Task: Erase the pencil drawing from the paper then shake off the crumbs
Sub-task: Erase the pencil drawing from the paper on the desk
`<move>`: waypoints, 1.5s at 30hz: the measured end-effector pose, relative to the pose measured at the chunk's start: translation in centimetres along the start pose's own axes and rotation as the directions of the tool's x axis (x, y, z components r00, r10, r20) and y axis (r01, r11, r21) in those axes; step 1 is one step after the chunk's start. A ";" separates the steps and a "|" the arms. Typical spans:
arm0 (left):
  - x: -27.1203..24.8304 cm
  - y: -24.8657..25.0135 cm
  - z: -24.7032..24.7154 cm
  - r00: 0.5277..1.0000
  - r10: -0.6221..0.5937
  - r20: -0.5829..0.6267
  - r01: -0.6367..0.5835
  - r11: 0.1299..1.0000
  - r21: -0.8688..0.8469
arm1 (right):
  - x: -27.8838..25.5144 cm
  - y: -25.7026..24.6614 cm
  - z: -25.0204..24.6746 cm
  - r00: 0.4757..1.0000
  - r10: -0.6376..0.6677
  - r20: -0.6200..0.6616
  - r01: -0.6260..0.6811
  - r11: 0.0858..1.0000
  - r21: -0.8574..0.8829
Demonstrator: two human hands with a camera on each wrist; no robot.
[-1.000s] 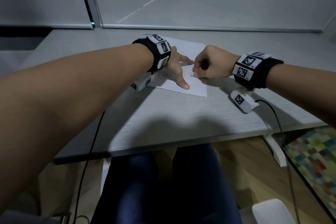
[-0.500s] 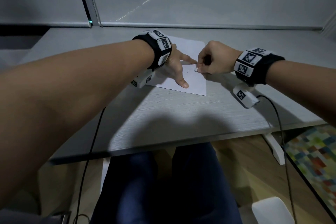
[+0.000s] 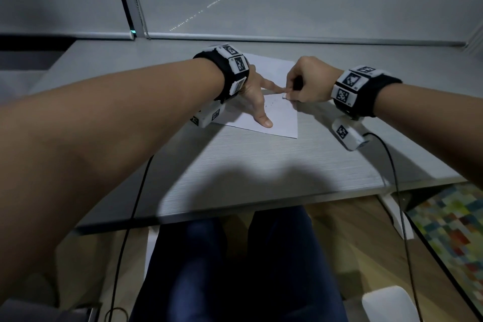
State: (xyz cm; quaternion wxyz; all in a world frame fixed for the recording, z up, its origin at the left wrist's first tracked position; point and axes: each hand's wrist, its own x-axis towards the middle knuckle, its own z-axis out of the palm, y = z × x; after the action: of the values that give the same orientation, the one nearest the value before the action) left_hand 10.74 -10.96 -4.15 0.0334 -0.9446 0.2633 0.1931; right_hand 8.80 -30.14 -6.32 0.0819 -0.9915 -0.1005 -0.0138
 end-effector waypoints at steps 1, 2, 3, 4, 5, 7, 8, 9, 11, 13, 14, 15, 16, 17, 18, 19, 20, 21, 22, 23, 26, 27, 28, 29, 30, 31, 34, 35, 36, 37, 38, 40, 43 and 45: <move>0.0 -0.1 0.0 1.000 0.000 0.002 0.000 1.000 -0.011 | 0.3 0.0 0.0 1.000 0.009 -0.011 -0.009 1.000 -0.008; 0.1 -0.2 0.0 1.000 0.000 0.005 0.000 1.000 -0.023 | 0.3 -0.1 0.0 1.000 0.010 -0.018 -0.010 1.000 -0.010; 0.2 -0.2 0.1 1.000 0.001 0.008 -0.001 0.999 -0.034 | 0.1 -0.3 0.1 1.000 0.001 -0.016 -0.001 1.000 -0.001; 0.3 -0.2 0.2 1.000 -0.002 0.007 0.003 0.999 -0.039 | -0.4 -0.6 0.1 1.000 -0.016 -0.006 0.016 1.000 0.015; 0.4 -0.2 0.2 1.000 -0.005 0.009 0.005 0.999 -0.046 | -1.0 -0.9 0.2 0.999 -0.043 0.012 0.043 0.999 0.033; 0.6 -0.2 0.4 1.000 -0.004 0.023 0.006 0.997 -0.077 | -2.2 -1.7 0.2 0.992 -0.103 0.066 0.097 0.992 0.083; 0.7 -0.2 0.4 1.000 -0.006 0.025 0.008 0.996 -0.088 | -2.4 -1.9 0.2 0.989 -0.123 0.084 0.114 0.988 0.101; 0.8 -0.2 0.4 1.000 -0.007 0.021 0.009 0.996 -0.089 | -2.4 -2.0 0.2 0.988 -0.128 0.087 0.119 0.987 0.105; 0.8 -0.1 0.3 1.000 -0.012 0.004 0.012 0.998 -0.068 | -1.7 -1.8 0.1 0.994 -0.098 0.049 0.093 0.991 0.094; 0.7 -0.1 0.2 1.000 -0.012 -0.012 0.011 0.999 -0.038 | -0.6 -1.5 0.1 1.000 -0.022 0.002 0.021 0.996 0.091; 0.6 -0.1 0.2 1.000 -0.010 -0.017 0.010 0.999 -0.031 | -0.2 -1.5 0.1 1.000 0.015 -0.018 -0.013 0.996 0.086; 0.6 -0.1 0.2 1.000 -0.010 -0.022 0.010 1.000 -0.024 | 0.2 -1.4 0.1 0.998 0.043 -0.036 -0.039 0.996 0.082; 0.7 -0.1 0.2 1.000 -0.013 -0.022 0.013 1.000 -0.023 | 0.4 -1.3 0.2 0.997 0.060 -0.049 -0.056 0.995 0.081; 0.7 -0.1 0.2 1.000 -0.017 -0.018 0.016 0.999 -0.028 | 0.4 -1.4 0.3 0.997 0.063 -0.054 -0.058 0.995 0.083; 0.8 -0.1 0.3 1.000 -0.021 -0.010 0.020 0.999 -0.036 | 0.2 -1.5 0.5 0.997 0.053 -0.055 -0.049 0.995 0.087; 0.9 -0.1 0.3 1.000 -0.026 0.000 0.026 0.999 -0.045 | -0.2 -1.8 0.7 0.998 0.029 -0.053 -0.024 0.995 0.095; 0.9 -0.2 0.4 0.999 -0.031 0.012 0.031 0.998 -0.061 | -0.7 -2.2 0.9 0.999 -0.005 -0.047 0.010 0.994 0.106; 1.0 -0.2 0.4 0.999 -0.033 0.021 0.034 0.996 -0.078 | -1.2 -2.7 1.1 0.998 -0.045 -0.035 0.049 0.991 0.121; 1.0 -0.2 0.4 0.999 -0.031 0.022 0.033 0.995 -0.097 | -1.7 -3.2 1.2 0.997 -0.082 -0.014 0.083 0.987 0.138; 1.0 -0.2 0.4 0.999 -0.031 0.018 0.033 0.993 -0.112 | -2.0 -3.5 1.2 0.994 -0.110 0.010 0.107 0.983 0.152; 1.1 -0.2 0.5 0.999 -0.034 -0.007 0.033 0.992 -0.121 | -1.4 -3.5 1.0 0.992 -0.123 0.018 0.119 0.983 0.143; 1.0 -0.2 0.5 0.999 -0.035 -0.014 0.033 0.993 -0.115 | -0.9 -3.3 0.9 0.996 -0.090 -0.005 0.090 0.987 0.135; 1.0 -0.3 0.5 0.999 -0.030 -0.019 0.028 0.994 -0.104 | -0.3 -3.1 0.8 0.999 -0.043 -0.030 0.046 0.991 0.126; 0.8 -0.3 0.5 0.999 -0.026 -0.022 0.024 0.996 -0.089 | 0.1 -2.9 0.7 0.999 0.001 -0.052 0.005 0.993 0.117; 0.7 -0.3 0.4 1.000 -0.024 -0.020 0.022 0.996 -0.082 | 0.5 -2.8 0.6 0.998 0.030 -0.064 -0.023 0.994 0.111; 0.7 -0.4 0.4 1.000 -0.025 -0.018 0.023 0.996 -0.085 | 0.7 -2.8 0.7 0.997 0.040 -0.065 -0.032 0.994 0.107; 0.6 -0.3 0.5 0.999 -0.030 -0.022 0.029 0.997 -0.078 | 0.0 -3.5 0.9 0.999 -0.008 -0.042 0.013 0.992 0.125; 0.6 -0.2 0.4 1.000 -0.022 -0.014 0.021 0.997 -0.071 | -0.6 -4.0 1.0 0.999 -0.041 -0.021 0.044 0.989 0.142; 0.5 -0.2 0.3 1.000 -0.013 0.004 0.013 0.997 -0.080 | -1.1 -4.5 1.2 0.997 -0.078 0.005 0.077 0.984 0.158; 0.4 -0.1 0.3 1.000 -0.006 0.023 0.009 0.996 -0.091 | -1.5 -4.9 1.3 0.993 -0.117 0.023 0.111 0.979 0.169; 0.3 -0.1 0.2 1.000 0.000 0.027 0.003 0.995 -0.103 | -1.7 -5.1 1.4 0.990 -0.139 0.033 0.132 0.977 0.170; 0.4 -0.2 0.3 1.000 0.004 -0.003 -0.005 0.996 -0.091 | -1.4 -4.8 1.4 0.992 -0.122 0.025 0.116 0.980 0.161; 0.3 -0.6 0.8 0.999 -0.016 -0.033 0.017 1.000 0.013 | 0.0 -3.2 1.1 0.999 -0.001 -0.054 0.007 0.994 0.111; 0.3 -0.9 1.2 0.999 -0.009 -0.035 0.009 1.000 -0.005 | 0.9 -2.2 0.9 0.993 0.072 -0.095 -0.065 0.995 0.072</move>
State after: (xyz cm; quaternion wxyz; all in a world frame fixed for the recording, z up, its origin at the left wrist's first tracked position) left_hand 10.98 -10.14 -5.38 0.0274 -0.9491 0.2590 0.1771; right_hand 9.26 -27.71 -6.83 0.1211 -0.9891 -0.0628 -0.0559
